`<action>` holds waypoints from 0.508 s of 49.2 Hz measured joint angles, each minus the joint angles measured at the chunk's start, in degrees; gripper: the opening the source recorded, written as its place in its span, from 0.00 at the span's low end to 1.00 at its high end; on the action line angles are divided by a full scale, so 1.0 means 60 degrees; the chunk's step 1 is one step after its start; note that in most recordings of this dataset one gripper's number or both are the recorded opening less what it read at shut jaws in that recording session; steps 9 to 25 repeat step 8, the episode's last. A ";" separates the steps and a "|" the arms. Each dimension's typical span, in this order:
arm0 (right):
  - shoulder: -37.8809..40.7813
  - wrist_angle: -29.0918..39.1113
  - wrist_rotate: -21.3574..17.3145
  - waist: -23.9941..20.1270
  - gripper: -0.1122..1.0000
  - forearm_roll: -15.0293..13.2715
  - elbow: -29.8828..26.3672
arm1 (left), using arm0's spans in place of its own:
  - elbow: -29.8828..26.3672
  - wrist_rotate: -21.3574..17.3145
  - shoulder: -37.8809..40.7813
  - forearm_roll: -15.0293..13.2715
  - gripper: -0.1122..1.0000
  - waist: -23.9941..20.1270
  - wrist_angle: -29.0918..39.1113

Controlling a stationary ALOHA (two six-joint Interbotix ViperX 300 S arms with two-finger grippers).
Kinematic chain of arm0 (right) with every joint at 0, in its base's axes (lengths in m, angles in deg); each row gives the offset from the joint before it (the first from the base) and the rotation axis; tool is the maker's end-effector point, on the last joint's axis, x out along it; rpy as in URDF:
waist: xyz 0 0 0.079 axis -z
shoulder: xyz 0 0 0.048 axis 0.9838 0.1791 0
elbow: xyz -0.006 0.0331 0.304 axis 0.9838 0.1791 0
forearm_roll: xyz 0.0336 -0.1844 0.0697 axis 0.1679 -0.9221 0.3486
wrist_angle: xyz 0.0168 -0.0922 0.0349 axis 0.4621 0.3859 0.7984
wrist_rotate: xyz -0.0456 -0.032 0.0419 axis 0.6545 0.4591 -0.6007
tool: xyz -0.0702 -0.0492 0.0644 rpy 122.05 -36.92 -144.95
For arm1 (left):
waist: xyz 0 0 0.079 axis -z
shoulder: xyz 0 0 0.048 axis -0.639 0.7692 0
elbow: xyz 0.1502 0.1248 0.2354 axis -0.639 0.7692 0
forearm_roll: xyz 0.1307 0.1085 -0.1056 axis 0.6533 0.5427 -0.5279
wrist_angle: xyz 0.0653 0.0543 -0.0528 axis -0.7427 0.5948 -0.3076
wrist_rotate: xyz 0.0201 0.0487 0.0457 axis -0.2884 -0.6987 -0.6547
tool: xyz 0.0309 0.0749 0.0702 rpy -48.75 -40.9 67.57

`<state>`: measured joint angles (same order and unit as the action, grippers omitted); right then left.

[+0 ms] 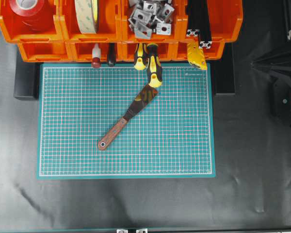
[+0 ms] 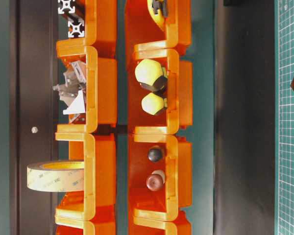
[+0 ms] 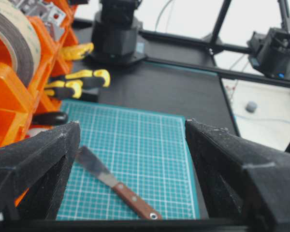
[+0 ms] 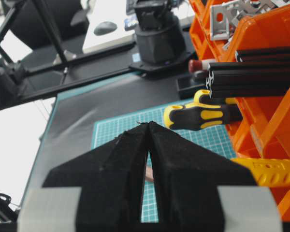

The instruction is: Pick scraper from container rack with left arm.

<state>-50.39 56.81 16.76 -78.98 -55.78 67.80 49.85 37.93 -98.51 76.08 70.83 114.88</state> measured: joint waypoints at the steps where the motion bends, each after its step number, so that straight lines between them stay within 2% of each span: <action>1: 0.0000 0.0000 0.0000 0.0015 0.10 0.0000 0.0000 | 0.0000 0.0015 0.0015 0.0000 0.86 0.0000 -0.0015; 25: 0.0015 0.0000 0.0000 0.0000 0.10 0.0000 0.0000 | 0.0044 0.0015 0.0015 0.0000 0.86 0.0000 -0.0015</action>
